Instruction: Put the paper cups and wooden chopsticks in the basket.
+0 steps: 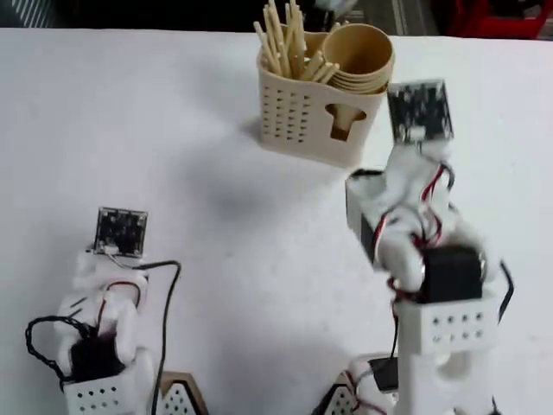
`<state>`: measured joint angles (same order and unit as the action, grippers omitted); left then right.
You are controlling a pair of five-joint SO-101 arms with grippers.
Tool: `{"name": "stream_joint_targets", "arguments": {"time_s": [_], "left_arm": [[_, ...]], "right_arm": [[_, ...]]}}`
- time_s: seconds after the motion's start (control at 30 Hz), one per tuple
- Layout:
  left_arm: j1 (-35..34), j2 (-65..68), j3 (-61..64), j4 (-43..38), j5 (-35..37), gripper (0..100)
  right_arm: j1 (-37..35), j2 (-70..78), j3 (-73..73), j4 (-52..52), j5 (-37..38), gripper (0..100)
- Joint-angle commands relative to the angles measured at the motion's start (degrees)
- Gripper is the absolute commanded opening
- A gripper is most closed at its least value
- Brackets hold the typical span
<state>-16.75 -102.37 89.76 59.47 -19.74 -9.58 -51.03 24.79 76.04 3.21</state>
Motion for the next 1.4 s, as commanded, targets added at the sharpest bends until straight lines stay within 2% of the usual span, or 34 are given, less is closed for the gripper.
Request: {"name": "stream_joint_targets", "arguments": {"time_s": [0.0, 0.37, 0.73, 0.97, 1.13, 1.23, 1.37], "left_arm": [[5.23, -0.40, -0.62, 0.62, -0.18, 3], [13.58, -0.40, 1.41, -1.05, -0.18, 3], [14.73, -0.40, 3.69, -3.60, -0.09, 3], [14.73, -0.40, 4.40, -4.75, -0.09, 3], [14.73, -0.40, 5.54, -5.01, -0.18, 3], [14.81, -0.13, 7.38, -8.53, -0.18, 3], [14.46, -0.13, 7.21, -7.03, -0.18, 3]], "right_arm": [[0.48, -9.89, 11.43, -6.64, 0.00, 1.7], [0.84, -29.23, 36.57, -14.81, 0.09, 1.7], [0.84, -52.97, 55.56, -15.52, 0.09, 1.7], [0.75, -50.59, 57.41, -15.69, 0.09, 2.0], [0.40, -52.35, 63.65, -15.87, 0.09, 2.1], [0.75, -52.35, 68.22, -15.87, 0.09, 2.1], [0.84, -52.35, 72.18, -15.43, 0.09, 2.1]]}}
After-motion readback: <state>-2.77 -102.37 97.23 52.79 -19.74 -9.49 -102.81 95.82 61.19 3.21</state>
